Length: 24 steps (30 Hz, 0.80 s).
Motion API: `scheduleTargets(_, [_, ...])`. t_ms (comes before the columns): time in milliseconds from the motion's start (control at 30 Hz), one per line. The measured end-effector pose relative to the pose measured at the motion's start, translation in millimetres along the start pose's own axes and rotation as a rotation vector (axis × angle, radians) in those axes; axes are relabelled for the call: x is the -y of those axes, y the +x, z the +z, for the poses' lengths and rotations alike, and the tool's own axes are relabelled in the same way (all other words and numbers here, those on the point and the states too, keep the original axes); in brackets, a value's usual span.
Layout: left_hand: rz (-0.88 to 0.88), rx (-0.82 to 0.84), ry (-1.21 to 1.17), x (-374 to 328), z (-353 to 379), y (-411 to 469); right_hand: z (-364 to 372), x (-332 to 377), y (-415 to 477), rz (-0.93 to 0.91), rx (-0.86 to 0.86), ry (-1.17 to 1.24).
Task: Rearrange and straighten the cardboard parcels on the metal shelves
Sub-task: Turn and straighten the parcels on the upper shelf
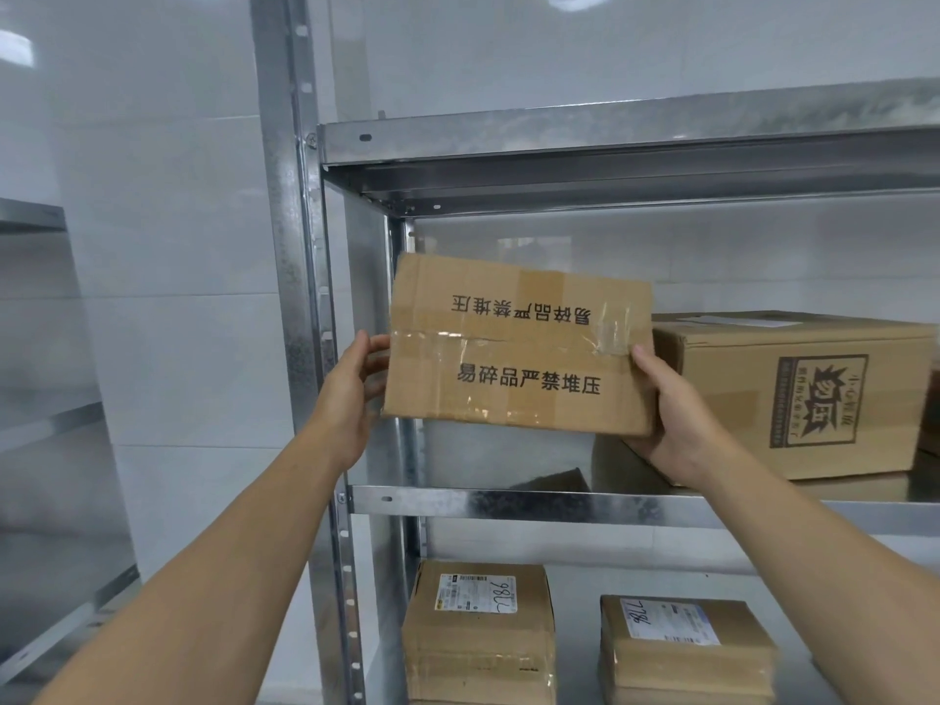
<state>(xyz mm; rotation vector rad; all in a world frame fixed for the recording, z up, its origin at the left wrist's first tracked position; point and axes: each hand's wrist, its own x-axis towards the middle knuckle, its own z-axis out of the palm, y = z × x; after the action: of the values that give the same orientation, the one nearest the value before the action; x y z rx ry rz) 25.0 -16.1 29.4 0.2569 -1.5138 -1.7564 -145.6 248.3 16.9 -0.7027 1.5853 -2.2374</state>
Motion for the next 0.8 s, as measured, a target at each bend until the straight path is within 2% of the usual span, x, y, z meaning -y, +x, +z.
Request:
scheduleTargets(267, [-0.092,0.013,-0.064,-5.2,0.4,-15.3,-2.2,9.1,2.4,-0.016,0.058,0.076])
scheduleTargets(433, [-0.133,0.024,-0.120,-11.0,2.5,-20.3,2.1,12.3,-0.8,0.025,0.078,0.002])
scheduleTargets(800, [-0.092,-0.017,-0.051,-14.4,0.0,-23.7,9.9,21.7,-5.8,0.067,0.033,0.053])
